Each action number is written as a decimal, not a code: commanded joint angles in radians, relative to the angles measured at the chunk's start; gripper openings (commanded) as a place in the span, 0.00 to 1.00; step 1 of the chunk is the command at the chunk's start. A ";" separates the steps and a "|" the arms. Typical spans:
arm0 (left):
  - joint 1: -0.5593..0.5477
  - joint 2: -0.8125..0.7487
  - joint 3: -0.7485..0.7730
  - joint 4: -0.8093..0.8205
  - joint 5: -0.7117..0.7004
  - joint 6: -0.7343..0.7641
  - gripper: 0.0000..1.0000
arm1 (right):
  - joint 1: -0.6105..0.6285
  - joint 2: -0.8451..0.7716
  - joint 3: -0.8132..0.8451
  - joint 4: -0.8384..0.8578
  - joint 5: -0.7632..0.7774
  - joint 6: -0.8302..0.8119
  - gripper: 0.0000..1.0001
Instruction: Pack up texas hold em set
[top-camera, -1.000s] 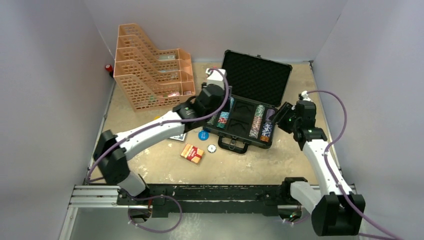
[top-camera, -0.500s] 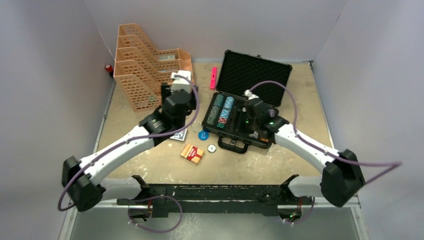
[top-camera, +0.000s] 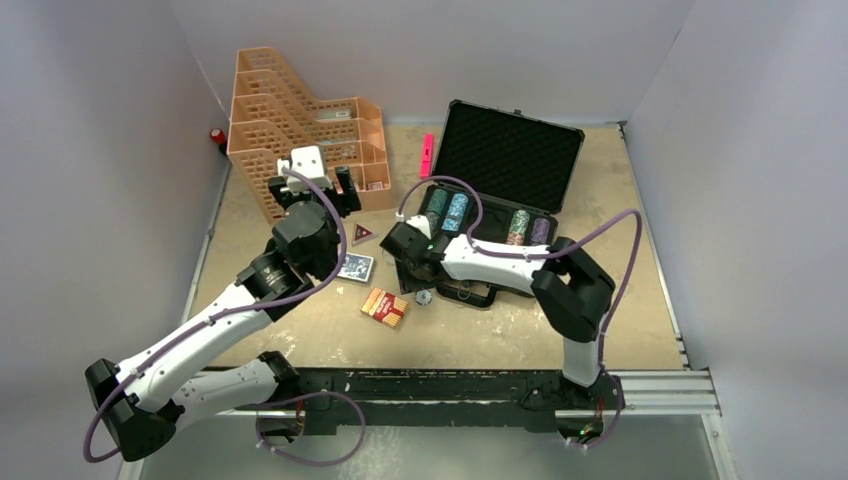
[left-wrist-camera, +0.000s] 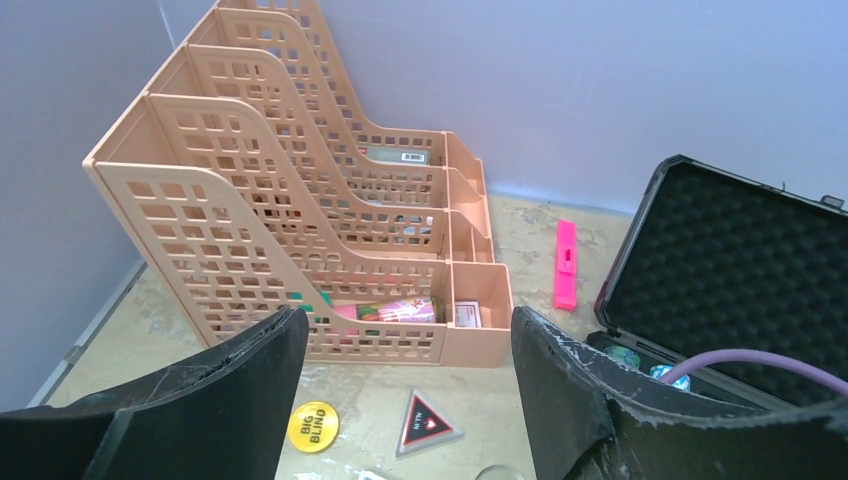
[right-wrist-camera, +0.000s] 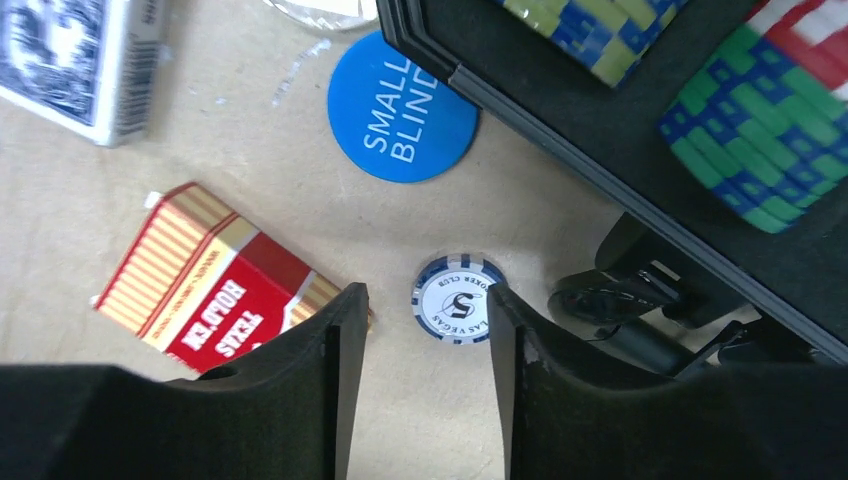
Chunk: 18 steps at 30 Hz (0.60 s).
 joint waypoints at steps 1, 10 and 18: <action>0.006 -0.004 0.017 0.020 -0.042 0.003 0.73 | 0.003 0.021 0.061 -0.108 0.076 0.024 0.49; 0.006 0.004 0.012 0.021 -0.040 -0.007 0.73 | 0.017 0.060 0.047 -0.094 -0.023 -0.048 0.60; 0.012 0.020 0.018 0.008 -0.027 -0.022 0.72 | 0.022 0.087 0.023 -0.094 -0.039 -0.070 0.58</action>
